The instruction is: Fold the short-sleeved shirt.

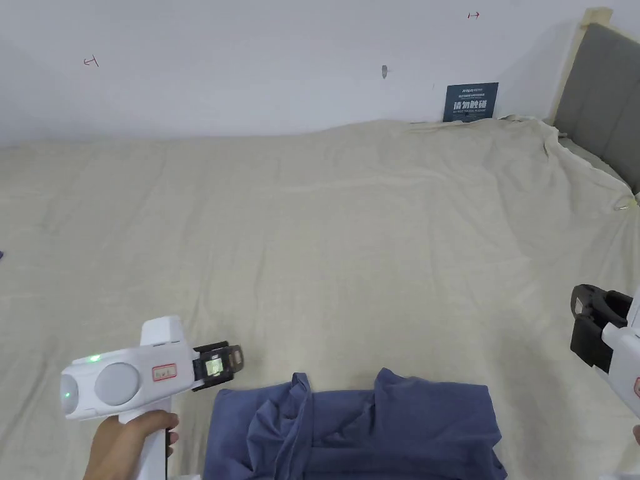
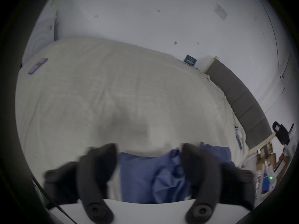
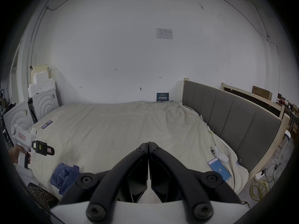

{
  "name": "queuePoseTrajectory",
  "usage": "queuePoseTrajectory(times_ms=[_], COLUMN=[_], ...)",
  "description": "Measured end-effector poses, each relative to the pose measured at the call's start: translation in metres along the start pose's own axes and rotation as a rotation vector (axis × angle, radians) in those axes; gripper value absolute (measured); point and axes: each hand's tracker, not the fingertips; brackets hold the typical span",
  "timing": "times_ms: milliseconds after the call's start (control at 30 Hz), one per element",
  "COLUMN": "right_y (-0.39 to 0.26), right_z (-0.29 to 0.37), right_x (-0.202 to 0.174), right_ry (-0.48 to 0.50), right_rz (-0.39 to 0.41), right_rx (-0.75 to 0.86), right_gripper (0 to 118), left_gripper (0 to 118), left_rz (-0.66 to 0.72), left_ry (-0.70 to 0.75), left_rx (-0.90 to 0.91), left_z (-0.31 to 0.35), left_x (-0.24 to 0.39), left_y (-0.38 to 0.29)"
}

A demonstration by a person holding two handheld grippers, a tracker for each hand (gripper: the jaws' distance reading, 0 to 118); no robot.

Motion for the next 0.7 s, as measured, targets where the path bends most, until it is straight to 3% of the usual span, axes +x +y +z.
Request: queuePoseTrajectory(times_ms=[33, 100, 200, 500, 700], right_y=[0.0, -0.001, -0.001, -0.002, -0.007], right_z=[0.0, 0.0, 0.0, 0.002, 0.003], right_x=[0.0, 0.0, -0.001, 0.005, 0.011], right_ry=[0.0, 0.0, -0.002, -0.016, -0.026], right_rz=[0.0, 0.0, 0.0, -0.007, -0.016], right_rx=[-0.001, -0.003, -0.004, -0.012, -0.023], right_gripper=[0, 0, 0, 0, 0], left_gripper=[49, 20, 0, 0, 0], left_rz=[-0.007, -0.006, -0.031, -0.195, -0.198], left_ry=[0.022, 0.02, 0.032, 0.064, 0.044], left_rx=[0.011, -0.002, -0.004, -0.093, -0.13], left_z=[-0.001, -0.004, -0.012, -0.042, -0.058], left_x=[-0.004, -0.009, -0.011, 0.015, 0.039], left_y=[-0.005, -0.017, -0.033, -0.08, -0.098])
